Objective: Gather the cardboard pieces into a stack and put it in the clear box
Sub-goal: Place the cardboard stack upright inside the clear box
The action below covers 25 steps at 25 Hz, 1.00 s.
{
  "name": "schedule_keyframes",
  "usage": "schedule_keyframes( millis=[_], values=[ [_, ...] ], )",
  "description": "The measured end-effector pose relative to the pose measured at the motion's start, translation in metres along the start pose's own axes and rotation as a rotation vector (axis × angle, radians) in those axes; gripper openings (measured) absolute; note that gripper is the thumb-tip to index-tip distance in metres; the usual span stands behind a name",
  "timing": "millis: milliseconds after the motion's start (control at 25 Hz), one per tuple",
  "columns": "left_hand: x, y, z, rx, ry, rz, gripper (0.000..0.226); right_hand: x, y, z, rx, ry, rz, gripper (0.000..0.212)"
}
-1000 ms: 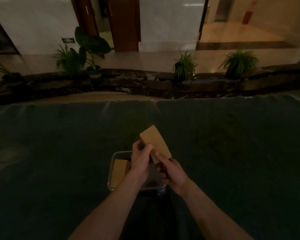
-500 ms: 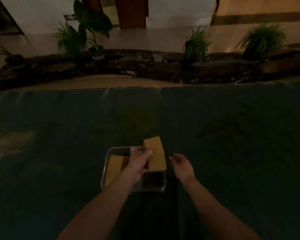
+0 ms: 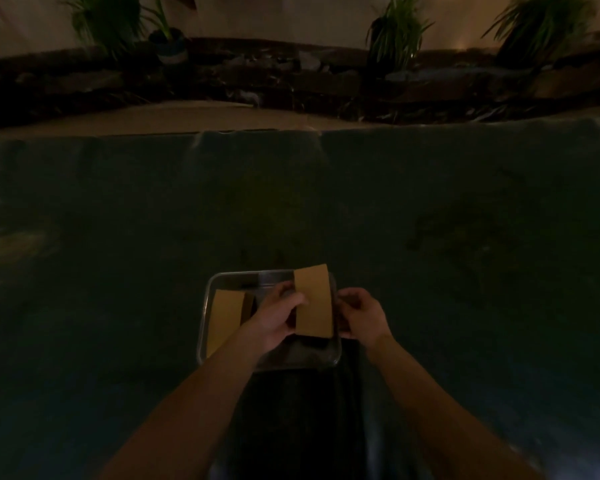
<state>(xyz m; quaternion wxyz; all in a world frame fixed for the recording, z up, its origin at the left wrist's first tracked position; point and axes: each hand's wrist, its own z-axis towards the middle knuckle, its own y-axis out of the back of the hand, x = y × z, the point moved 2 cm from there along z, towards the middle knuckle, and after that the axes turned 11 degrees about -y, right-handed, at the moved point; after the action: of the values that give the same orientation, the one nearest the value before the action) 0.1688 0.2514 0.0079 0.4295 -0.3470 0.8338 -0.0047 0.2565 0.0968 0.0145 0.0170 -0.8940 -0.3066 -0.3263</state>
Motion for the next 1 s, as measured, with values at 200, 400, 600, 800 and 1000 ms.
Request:
schedule_keyframes(
  millis=[200, 400, 600, 800, 1000],
  values=[
    [0.019, 0.006, 0.006, 0.000, 0.025, -0.006, 0.054, -0.001, -0.001, 0.005, 0.031, 0.013, 0.004, 0.013],
    [0.040, 0.008, 0.006, -0.066, 0.093, 0.158, 0.054, -0.003, -0.002, 0.008, 0.062, 0.053, 0.003, 0.013],
    [0.039, 0.002, 0.011, -0.174, 0.067, 0.256, 0.050, -0.003, 0.000, 0.009, 0.070, 0.063, -0.017, 0.017],
    [0.041, -0.004, 0.008, -0.232, 0.019, 0.374, 0.036, -0.004, -0.001, 0.007, 0.062, 0.068, -0.013, 0.019],
    [0.040, -0.008, 0.006, -0.264, -0.041, 0.530, 0.016, -0.004, -0.002, 0.008, 0.044, 0.085, -0.023, 0.019]
  ],
)
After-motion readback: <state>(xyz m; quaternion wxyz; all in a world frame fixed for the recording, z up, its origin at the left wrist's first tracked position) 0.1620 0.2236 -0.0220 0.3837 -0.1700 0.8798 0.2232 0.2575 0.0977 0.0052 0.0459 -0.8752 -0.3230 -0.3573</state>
